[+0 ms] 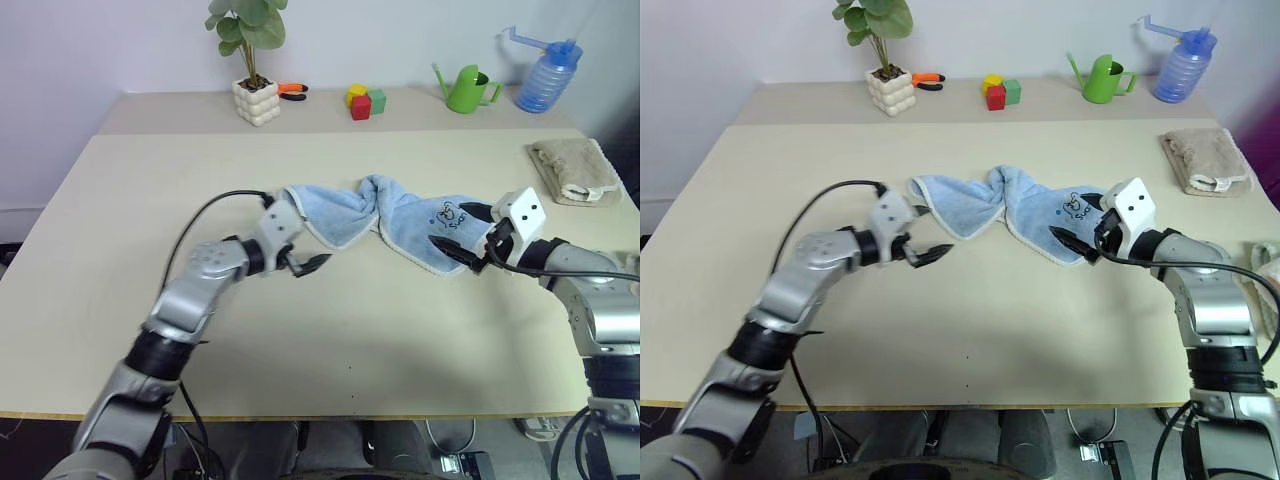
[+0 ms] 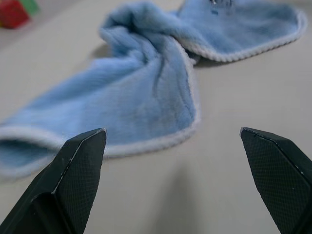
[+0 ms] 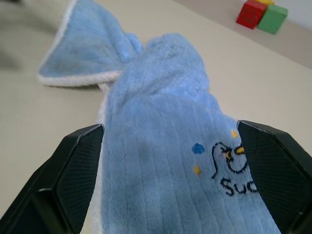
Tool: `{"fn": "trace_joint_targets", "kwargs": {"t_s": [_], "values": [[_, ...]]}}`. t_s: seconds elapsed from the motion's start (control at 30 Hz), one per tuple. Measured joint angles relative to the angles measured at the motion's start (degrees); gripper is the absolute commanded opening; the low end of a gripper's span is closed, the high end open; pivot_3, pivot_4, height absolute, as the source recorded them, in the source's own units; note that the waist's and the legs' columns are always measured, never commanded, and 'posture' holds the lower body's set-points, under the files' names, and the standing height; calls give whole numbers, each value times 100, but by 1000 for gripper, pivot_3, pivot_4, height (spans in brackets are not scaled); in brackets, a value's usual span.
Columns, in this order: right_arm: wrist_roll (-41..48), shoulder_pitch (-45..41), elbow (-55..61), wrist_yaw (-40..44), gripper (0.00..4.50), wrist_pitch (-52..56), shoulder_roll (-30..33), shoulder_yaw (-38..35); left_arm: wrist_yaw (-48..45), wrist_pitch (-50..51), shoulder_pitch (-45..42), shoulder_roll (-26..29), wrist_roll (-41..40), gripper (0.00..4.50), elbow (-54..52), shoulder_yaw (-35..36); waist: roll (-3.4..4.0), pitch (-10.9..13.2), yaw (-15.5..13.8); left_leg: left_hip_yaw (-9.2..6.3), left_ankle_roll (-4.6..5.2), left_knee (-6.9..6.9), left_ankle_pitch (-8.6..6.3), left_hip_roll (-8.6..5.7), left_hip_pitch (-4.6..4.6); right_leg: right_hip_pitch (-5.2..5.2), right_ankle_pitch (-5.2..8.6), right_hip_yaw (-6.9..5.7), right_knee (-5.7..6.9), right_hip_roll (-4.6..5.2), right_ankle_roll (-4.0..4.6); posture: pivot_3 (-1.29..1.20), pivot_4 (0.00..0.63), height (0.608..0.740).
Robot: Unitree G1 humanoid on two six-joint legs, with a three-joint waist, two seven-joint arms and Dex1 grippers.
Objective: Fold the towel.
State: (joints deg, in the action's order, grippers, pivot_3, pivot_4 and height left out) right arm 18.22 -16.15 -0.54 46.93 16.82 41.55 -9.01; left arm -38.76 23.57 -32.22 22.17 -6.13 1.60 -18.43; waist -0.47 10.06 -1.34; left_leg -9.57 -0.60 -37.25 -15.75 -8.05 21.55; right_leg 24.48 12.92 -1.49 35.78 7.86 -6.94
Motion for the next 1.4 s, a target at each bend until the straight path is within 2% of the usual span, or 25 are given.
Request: {"fn": "trace_joint_targets", "kwargs": {"t_s": [0.13,0.4,0.5,0.73,0.77,0.93,1.07,1.27,1.4], "values": [[26,289,335,-165,4500,93,-5,-102,88,-149,-295,-385,455,4484,616,-407,0,0,60,2,1,0,0,0,-1,0,-3,1,-3,0,-4,0,150,733],[112,637,829,-447,4500,288,-72,-221,547,-142,-694,-899,970,4484,1351,-503,0,0,33,1,2,-16,0,0,-2,-11,-7,2,-5,-3,-13,0,150,733],[123,648,952,-524,4500,378,-90,-224,752,-184,-705,-1044,1005,3693,1514,-449,0,-1,44,0,2,-15,0,0,-5,-12,-7,2,-3,-4,-13,0,150,733],[165,641,1050,-597,4500,543,-135,-200,1179,-198,-606,-1115,1088,191,1636,-256,0,-1,67,1,1,-14,0,5,-7,-10,-7,5,-1,-10,-13,0,150,733],[171,642,1052,-597,4500,551,-135,-200,1213,-199,-580,-1098,1099,39,1632,-230,0,-1,62,1,1,-15,1,5,-7,-10,-7,5,-1,-9,-13,0,150,733],[204,723,1302,-582,4500,607,-132,-180,1427,-312,-313,-999,1078,39,1446,122,0,-1,59,1,1,-14,0,5,-4,-8,-7,7,-2,-9,-13,0,150,733],[-138,1025,1564,-474,4500,541,93,152,1408,-246,29,-840,797,39,650,675,0,-1,52,2,0,-15,0,4,-1,-5,-7,8,-3,-8,-13,0,150,733],[-759,1320,1836,-248,4500,144,538,546,1151,-114,297,-388,777,39,5,759,0,-1,49,4,1,-15,0,3,-2,-6,-7,8,-3,-8,-13,0,150,733],[-1493,1288,1420,-442,4500,-418,625,800,1047,-50,340,-232,797,39,-22,750,-1,-1,49,5,0,-15,0,3,-3,-6,-7,8,-2,-8,-13,0,150,733]]}}
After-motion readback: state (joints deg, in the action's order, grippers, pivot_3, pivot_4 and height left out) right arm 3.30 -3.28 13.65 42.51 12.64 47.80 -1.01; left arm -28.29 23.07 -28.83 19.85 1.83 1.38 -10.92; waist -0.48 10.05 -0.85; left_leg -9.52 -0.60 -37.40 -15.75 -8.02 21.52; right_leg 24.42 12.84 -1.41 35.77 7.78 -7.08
